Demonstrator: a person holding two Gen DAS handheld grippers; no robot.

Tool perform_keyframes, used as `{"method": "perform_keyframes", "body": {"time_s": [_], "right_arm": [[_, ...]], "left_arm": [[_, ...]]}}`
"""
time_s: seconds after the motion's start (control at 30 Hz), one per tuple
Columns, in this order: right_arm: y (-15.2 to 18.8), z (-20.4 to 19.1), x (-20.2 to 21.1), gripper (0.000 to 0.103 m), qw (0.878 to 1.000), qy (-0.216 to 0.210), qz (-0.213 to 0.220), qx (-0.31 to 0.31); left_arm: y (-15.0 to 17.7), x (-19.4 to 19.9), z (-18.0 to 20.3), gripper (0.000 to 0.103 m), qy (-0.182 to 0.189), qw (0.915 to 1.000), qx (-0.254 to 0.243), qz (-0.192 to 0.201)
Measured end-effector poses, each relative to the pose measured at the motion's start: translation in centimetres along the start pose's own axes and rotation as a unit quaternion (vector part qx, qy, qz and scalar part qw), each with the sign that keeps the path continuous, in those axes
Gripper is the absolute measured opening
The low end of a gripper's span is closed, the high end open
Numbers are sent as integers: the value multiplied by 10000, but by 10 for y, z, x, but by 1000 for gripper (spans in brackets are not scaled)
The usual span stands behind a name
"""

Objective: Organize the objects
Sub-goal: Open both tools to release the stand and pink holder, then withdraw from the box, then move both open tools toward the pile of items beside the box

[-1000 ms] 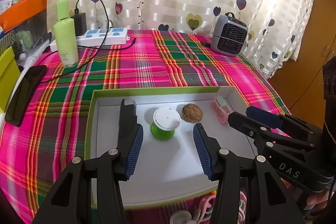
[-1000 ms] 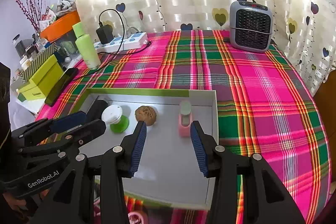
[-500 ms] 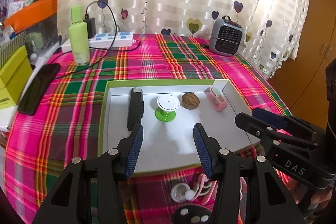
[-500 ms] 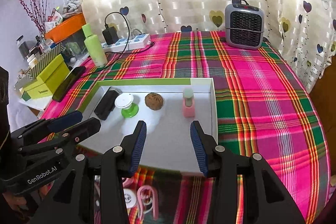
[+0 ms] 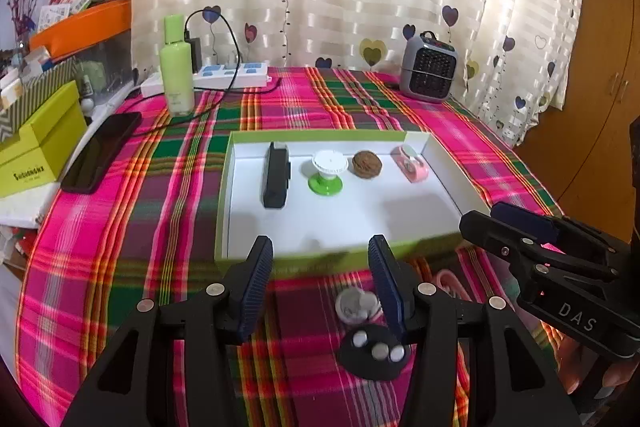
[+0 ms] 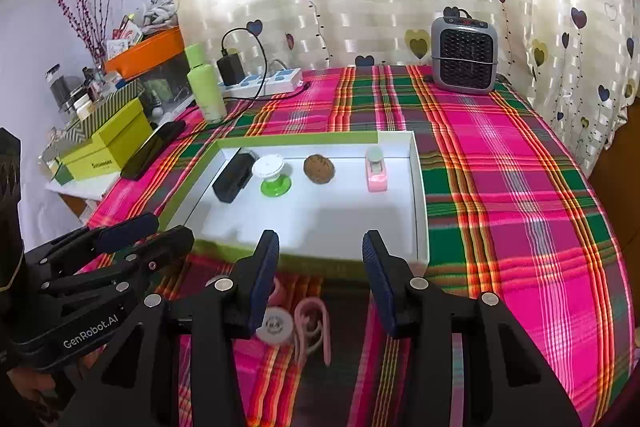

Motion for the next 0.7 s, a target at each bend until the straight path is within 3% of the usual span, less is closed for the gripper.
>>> {"method": "perform_keyframes", "body": {"time_s": [0.5, 0.7], "right_arm": [[28, -9, 15, 45, 10000, -15, 45, -15], [37, -6, 14, 45, 10000, -48, 9, -83]], "left_arm": [[26, 20, -29, 49, -164, 9997, 117, 139], [32, 24, -43, 49, -12, 9995, 265, 198]]}}
Point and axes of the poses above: each gripper's, at about its wrist camera, not at the fingertips, and x roughly against the way its jaws point, z to its right, y to its underside, the point moved 10 cm from there along -x, roughly the way its jaws point, and after that the axes turned 12 degrees about x, right-handed, at the moved point
